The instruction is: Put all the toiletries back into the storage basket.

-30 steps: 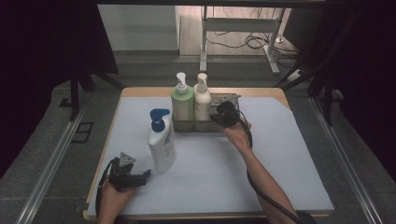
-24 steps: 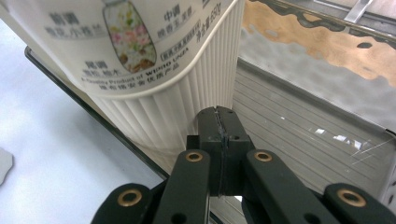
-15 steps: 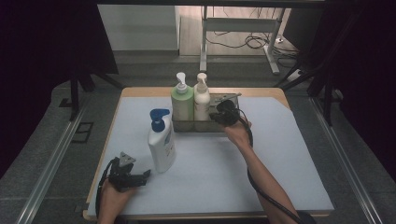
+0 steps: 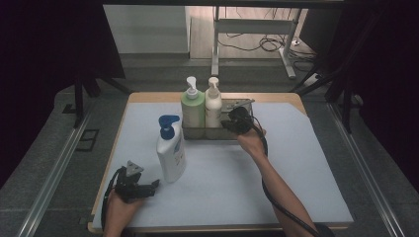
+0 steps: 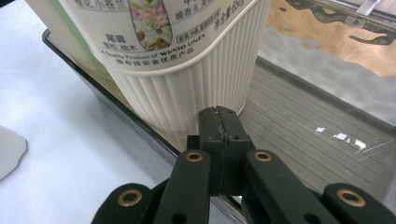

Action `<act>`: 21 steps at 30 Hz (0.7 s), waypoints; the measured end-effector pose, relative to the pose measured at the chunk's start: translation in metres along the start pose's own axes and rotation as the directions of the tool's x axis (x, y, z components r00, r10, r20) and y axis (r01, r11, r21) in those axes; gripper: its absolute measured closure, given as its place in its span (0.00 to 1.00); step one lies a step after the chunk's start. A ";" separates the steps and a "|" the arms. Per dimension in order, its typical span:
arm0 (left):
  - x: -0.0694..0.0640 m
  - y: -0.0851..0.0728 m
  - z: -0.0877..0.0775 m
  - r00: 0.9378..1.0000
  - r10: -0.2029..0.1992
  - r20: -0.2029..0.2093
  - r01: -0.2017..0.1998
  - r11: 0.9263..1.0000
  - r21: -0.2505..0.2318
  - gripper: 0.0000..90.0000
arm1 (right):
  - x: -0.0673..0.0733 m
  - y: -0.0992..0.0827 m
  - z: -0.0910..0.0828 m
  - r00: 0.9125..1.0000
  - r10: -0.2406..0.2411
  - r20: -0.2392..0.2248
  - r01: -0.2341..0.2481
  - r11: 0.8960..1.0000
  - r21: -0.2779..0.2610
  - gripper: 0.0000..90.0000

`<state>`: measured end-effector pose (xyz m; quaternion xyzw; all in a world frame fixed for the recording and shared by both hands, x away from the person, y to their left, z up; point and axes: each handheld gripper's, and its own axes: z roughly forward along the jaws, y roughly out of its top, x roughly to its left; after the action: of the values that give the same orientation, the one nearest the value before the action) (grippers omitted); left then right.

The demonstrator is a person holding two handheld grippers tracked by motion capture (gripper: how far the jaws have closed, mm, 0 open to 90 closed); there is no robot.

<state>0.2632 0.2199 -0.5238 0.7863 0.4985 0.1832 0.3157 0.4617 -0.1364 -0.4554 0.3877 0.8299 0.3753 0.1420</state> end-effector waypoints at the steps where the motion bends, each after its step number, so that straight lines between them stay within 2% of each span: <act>1: 0.000 0.000 0.000 1.000 0.000 0.000 0.000 1.000 0.000 0.14 | 0.000 0.000 0.000 1.000 0.001 0.000 -0.001 1.000 0.000 0.99; 18: 0.000 0.000 0.000 1.000 0.000 0.000 0.000 1.000 0.000 0.14 | 0.000 -0.001 -0.002 1.000 -0.006 -0.010 0.006 1.000 -0.007 0.99; 21: 0.000 0.000 0.000 1.000 0.000 0.000 0.000 1.000 -0.001 0.14 | 0.001 0.000 -0.004 1.000 -0.017 0.000 0.017 1.000 -0.008 0.95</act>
<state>0.2632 0.2199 -0.5239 0.7863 0.4984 0.1834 0.3159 0.4589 -0.1382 -0.4528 0.3801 0.8317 0.3773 0.1465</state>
